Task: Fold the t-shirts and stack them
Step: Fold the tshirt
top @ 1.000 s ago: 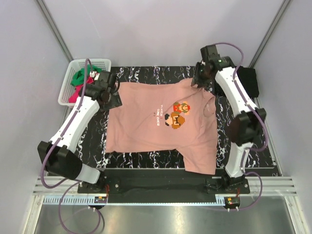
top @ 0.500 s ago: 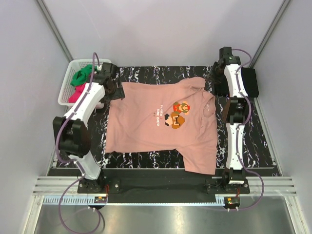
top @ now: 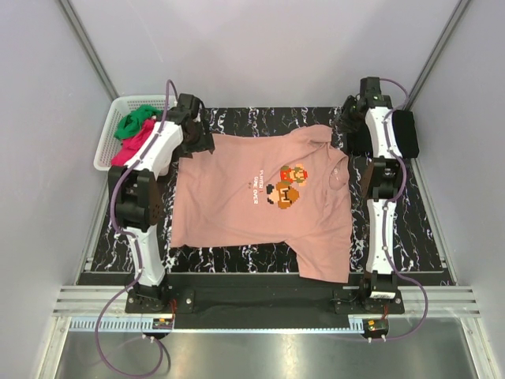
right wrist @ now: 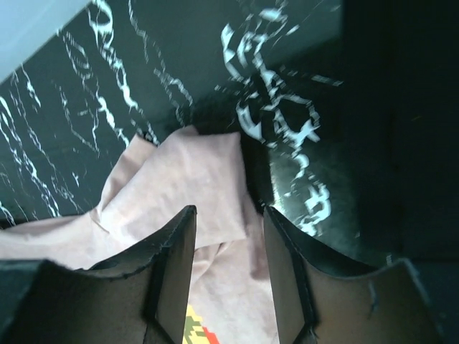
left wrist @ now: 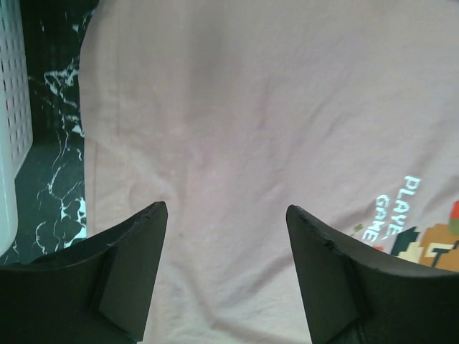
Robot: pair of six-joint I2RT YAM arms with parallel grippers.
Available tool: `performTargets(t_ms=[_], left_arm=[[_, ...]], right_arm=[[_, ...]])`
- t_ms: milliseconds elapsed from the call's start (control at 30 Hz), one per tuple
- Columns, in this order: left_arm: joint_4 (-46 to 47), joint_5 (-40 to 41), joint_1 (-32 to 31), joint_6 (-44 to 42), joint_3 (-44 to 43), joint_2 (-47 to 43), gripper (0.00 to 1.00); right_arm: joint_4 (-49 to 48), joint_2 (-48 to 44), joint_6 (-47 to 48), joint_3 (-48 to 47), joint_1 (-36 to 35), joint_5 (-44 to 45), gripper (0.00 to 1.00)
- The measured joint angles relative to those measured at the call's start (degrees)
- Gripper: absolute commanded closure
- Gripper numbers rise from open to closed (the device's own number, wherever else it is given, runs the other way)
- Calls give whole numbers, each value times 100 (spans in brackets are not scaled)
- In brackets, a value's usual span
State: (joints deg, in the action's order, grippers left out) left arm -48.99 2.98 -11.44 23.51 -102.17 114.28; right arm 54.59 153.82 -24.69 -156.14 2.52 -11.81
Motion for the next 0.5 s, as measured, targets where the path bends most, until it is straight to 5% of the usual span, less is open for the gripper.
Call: performTargets(t_ms=[500], left_arm=[[61, -302, 26, -57, 98, -131, 33]], right_arm=[[-658, 649, -476, -122, 238, -796, 49]])
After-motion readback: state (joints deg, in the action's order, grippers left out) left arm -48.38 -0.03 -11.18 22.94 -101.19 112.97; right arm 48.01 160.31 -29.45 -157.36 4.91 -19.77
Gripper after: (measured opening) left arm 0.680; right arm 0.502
